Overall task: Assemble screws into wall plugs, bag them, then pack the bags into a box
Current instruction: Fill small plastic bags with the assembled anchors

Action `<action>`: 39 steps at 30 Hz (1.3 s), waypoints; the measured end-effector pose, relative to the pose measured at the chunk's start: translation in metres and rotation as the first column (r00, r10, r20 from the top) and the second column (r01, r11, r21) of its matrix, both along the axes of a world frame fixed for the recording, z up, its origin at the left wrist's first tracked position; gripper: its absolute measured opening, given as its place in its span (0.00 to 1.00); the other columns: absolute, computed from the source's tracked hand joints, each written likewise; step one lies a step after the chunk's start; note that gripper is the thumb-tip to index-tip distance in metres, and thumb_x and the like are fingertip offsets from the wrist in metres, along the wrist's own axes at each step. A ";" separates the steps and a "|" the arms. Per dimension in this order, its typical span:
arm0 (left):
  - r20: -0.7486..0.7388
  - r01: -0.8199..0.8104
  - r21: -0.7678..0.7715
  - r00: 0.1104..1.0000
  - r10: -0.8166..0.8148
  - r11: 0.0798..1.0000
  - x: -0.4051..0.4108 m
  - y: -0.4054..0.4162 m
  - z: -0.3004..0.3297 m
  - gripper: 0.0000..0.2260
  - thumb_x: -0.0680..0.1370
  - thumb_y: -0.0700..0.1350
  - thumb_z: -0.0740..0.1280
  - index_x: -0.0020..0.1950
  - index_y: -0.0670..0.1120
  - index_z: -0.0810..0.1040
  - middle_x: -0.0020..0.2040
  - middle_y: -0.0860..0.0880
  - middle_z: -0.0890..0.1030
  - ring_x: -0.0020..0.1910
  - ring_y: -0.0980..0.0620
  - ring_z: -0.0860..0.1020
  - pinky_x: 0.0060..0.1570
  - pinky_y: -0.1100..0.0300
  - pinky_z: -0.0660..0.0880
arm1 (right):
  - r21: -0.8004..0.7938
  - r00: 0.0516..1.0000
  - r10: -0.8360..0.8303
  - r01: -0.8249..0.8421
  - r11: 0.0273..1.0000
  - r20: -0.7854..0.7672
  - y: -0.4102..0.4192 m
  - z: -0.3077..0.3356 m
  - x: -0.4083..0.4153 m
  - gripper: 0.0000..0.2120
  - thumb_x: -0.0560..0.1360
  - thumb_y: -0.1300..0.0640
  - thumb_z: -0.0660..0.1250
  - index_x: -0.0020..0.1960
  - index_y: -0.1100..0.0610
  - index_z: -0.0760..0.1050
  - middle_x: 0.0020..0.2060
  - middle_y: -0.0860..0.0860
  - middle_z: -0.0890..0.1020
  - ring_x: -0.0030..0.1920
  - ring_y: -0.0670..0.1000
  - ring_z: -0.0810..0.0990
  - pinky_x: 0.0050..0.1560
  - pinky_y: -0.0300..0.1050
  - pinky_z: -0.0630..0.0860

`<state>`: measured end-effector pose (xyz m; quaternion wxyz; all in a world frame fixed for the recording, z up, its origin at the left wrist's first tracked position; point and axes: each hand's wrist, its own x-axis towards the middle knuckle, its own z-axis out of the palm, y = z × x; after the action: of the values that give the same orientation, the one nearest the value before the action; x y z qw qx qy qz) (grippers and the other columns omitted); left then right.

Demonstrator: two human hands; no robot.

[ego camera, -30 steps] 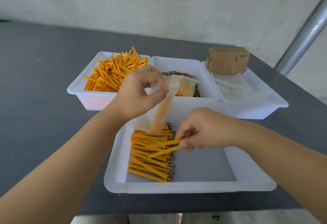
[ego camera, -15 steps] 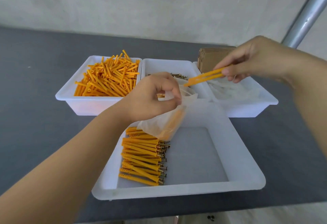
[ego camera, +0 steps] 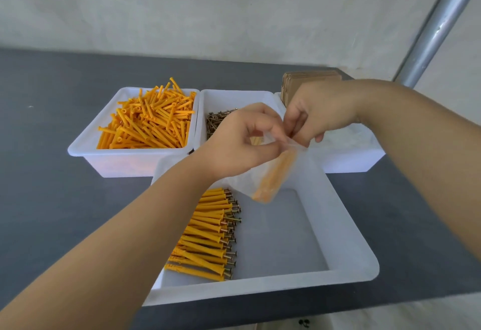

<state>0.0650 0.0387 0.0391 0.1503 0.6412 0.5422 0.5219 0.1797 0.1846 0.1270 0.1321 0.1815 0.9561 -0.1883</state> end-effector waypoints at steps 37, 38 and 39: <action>-0.044 -0.187 -0.083 0.982 0.184 0.979 -0.037 -0.006 -0.053 0.03 0.75 0.39 0.73 0.45 0.46 0.85 0.46 0.50 0.83 0.48 0.52 0.80 0.43 0.59 0.74 | 0.288 0.786 0.619 -0.594 0.751 0.006 -0.151 -0.157 -0.021 0.24 0.75 0.55 0.70 0.26 0.52 0.61 0.24 0.48 0.65 0.26 0.47 0.64 0.25 0.40 0.58; -0.042 -0.190 -0.084 0.982 0.187 0.978 -0.037 -0.006 -0.053 0.03 0.75 0.39 0.73 0.45 0.47 0.85 0.46 0.50 0.83 0.48 0.52 0.80 0.43 0.58 0.74 | 0.271 0.783 0.622 -0.603 0.750 0.021 -0.150 -0.158 -0.022 0.24 0.75 0.55 0.70 0.26 0.53 0.61 0.24 0.49 0.65 0.26 0.47 0.64 0.25 0.40 0.59; -0.039 -0.193 -0.085 0.981 0.190 0.978 -0.037 -0.006 -0.053 0.03 0.75 0.39 0.73 0.45 0.47 0.84 0.46 0.50 0.83 0.48 0.52 0.80 0.43 0.58 0.74 | 0.254 0.782 0.622 -0.608 0.752 0.031 -0.149 -0.158 -0.022 0.23 0.75 0.56 0.69 0.26 0.53 0.62 0.24 0.49 0.66 0.26 0.47 0.65 0.25 0.40 0.60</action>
<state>0.0278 0.0329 -0.0137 0.1192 0.5865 0.6261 0.4998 0.1574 0.0356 -0.0314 0.1363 -0.1330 0.9815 -0.0173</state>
